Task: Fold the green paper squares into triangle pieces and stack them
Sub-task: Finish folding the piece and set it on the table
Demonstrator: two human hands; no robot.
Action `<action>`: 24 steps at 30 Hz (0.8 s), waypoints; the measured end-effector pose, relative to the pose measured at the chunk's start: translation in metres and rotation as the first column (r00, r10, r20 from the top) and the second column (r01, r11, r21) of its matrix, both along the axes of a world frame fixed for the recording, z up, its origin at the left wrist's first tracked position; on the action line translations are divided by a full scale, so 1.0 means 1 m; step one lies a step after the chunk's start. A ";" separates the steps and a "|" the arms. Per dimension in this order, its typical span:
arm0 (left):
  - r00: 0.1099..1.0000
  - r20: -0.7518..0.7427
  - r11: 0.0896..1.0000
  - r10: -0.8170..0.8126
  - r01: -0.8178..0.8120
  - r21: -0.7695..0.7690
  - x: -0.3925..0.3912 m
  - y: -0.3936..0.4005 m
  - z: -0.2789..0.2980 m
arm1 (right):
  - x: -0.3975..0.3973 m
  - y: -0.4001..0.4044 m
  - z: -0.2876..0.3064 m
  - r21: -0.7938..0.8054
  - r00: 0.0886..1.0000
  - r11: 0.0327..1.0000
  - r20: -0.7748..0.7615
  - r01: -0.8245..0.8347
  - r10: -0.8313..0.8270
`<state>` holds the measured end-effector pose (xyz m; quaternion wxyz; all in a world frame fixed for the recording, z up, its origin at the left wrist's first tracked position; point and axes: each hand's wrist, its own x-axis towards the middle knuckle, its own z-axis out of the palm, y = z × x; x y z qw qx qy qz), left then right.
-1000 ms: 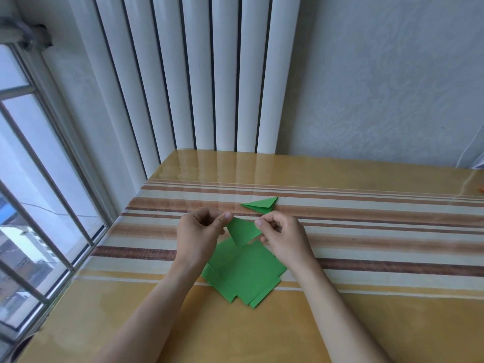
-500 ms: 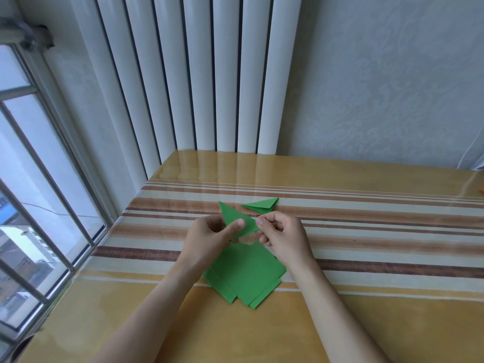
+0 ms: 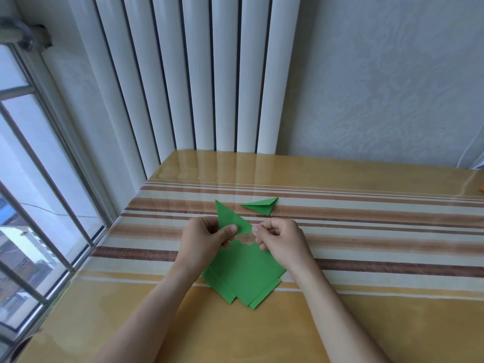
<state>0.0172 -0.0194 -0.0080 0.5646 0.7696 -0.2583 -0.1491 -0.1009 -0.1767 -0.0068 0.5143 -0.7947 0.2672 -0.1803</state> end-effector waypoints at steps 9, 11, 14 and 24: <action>1.000 0.028 1.000 0.003 -0.003 0.010 -0.001 0.002 0.000 | 0.002 -0.002 0.000 -0.031 1.000 0.999 0.008 0.018 -0.017; 1.000 0.027 1.000 0.008 -0.008 0.007 0.000 0.003 0.001 | 0.001 -0.001 0.000 -0.007 1.000 1.000 0.019 0.000 0.000; 0.998 -0.034 0.999 -0.045 0.044 -0.019 0.000 0.003 0.002 | 0.002 -0.002 0.000 0.060 0.998 0.998 0.052 -0.035 0.032; 0.998 -0.035 0.994 -0.052 0.048 -0.100 -0.007 -0.001 0.009 | 0.001 0.005 0.003 0.021 0.979 0.986 0.117 -0.168 0.164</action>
